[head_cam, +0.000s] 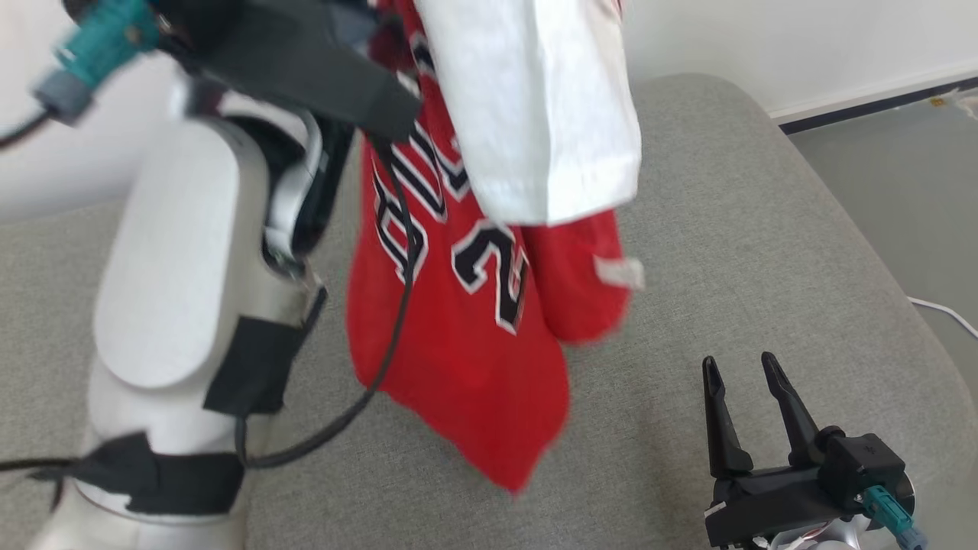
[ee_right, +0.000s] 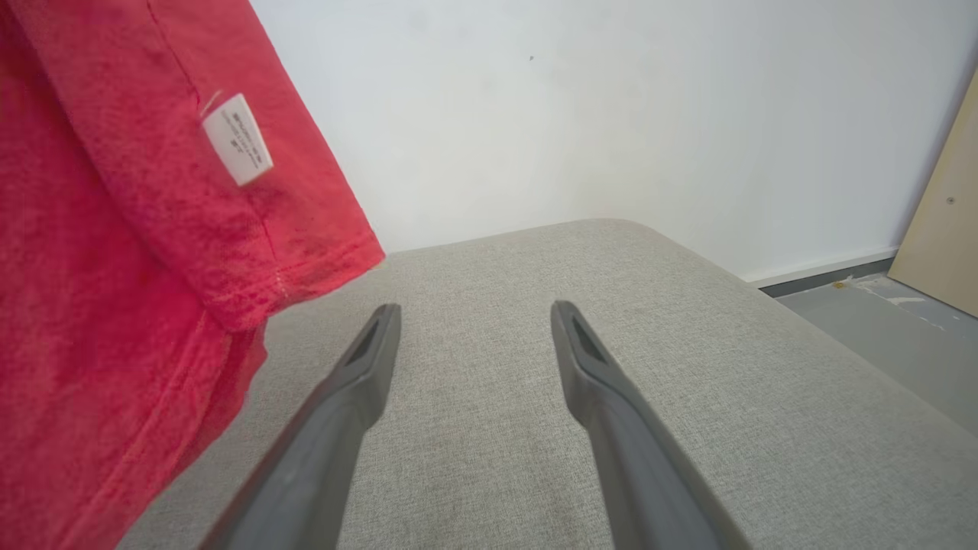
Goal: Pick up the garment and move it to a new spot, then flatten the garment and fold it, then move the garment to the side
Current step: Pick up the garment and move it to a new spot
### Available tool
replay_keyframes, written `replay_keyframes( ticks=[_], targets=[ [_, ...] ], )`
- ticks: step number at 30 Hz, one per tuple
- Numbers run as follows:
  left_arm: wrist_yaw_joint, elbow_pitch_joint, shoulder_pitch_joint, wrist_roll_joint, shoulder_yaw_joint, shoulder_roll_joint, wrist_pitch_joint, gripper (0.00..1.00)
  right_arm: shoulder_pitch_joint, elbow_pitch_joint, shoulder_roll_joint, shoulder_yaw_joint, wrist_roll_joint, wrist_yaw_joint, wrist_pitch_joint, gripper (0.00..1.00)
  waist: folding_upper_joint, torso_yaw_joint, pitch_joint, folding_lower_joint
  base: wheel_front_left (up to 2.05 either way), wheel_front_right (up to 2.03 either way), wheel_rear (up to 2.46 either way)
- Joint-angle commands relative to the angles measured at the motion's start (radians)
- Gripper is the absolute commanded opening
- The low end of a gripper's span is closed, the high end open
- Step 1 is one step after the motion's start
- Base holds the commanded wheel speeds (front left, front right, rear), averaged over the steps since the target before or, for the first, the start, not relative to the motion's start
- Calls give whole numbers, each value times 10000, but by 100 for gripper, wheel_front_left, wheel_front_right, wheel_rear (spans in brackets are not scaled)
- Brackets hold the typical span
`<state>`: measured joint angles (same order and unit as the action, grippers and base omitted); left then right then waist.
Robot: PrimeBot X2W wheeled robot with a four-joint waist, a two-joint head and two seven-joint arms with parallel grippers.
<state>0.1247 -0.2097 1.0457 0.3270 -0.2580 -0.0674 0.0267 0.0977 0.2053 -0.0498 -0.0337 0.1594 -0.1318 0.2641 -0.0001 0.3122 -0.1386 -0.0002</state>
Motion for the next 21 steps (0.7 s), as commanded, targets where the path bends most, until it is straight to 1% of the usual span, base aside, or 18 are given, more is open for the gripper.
replay_keyframes(
  ticks=[1, 6, 14, 17, 21],
  targets=[
    [-54, -134, -469, 126, -55, 1, 76, 0, -99, -26, -9, 25, 34, 21, 11, 100, 1, -61, -76, 2, 0, 0, 0],
    [-268, -616, -1935, 427, 22, -15, 439, 0, -18, -45, -11, 57, 8, 21, 11, 100, 1, -322, -252, 2, 0, 0, 0],
    [-434, -2201, -4323, 794, 561, -532, 1380, 0, 210, -25, -12, 7, -56, 21, 11, 100, 1, -546, -404, 2, 0, 0, 0],
    [-446, -2918, -4904, 782, 656, -728, 1728, 0, 182, -5, -12, -19, -63, 21, 10, 100, 1, -587, -371, 2, 0, 0, 0],
    [-447, -3864, -5341, 792, 740, -791, 2065, 0, 41, 36, -12, -33, -93, 21, 10, 100, 1, -697, -258, 2, 0, 0, 0]
  ],
)
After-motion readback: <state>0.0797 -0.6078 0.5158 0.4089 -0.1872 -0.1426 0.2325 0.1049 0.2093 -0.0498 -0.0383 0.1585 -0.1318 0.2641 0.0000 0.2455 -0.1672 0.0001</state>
